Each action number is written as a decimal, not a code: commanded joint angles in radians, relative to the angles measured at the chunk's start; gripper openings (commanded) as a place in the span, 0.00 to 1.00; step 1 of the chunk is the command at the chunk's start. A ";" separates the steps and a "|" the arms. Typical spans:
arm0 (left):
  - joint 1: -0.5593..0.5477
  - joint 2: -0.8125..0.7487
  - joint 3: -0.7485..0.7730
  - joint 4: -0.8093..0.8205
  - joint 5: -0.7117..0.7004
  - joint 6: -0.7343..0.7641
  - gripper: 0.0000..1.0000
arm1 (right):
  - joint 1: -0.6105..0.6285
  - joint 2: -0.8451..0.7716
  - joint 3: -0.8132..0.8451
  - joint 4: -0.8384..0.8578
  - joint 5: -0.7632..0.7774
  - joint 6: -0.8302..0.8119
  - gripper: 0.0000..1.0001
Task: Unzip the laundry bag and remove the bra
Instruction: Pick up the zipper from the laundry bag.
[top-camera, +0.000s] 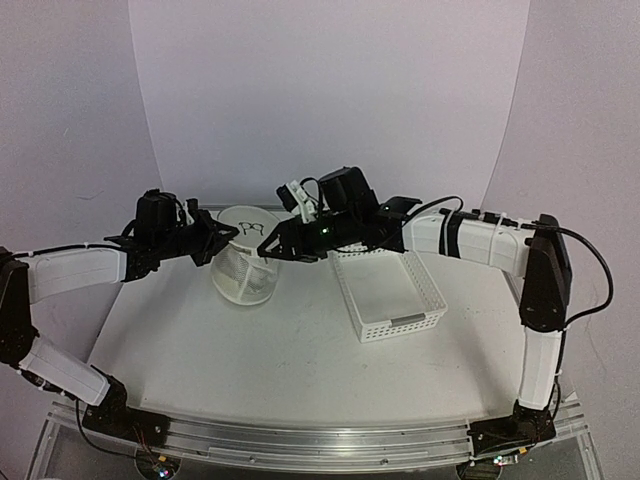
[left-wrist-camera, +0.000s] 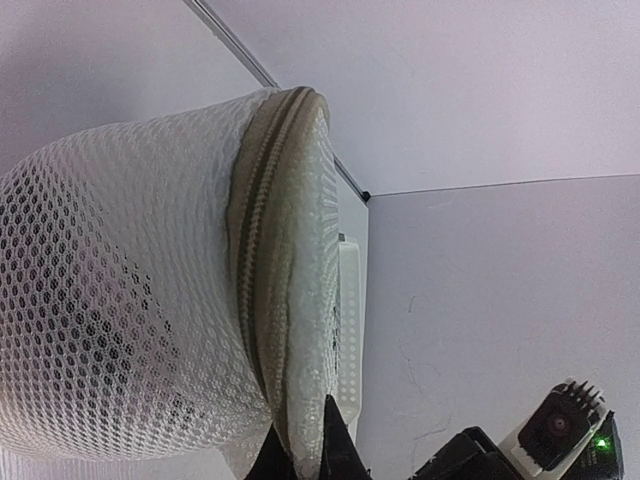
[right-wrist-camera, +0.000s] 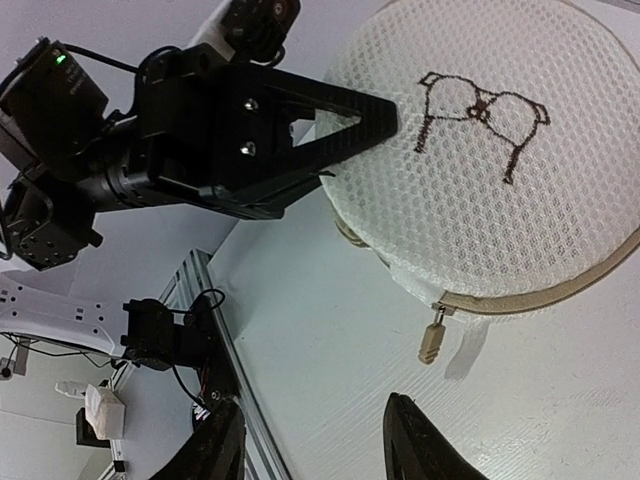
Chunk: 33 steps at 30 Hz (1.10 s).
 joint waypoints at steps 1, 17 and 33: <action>-0.004 -0.011 0.020 0.070 -0.001 -0.002 0.00 | 0.002 0.036 0.054 0.024 -0.017 0.020 0.49; -0.009 -0.004 0.023 0.070 0.013 0.000 0.00 | 0.002 0.095 0.093 0.022 0.015 0.023 0.49; -0.011 -0.004 0.026 0.070 0.017 0.003 0.00 | 0.002 0.159 0.130 0.013 0.097 0.032 0.44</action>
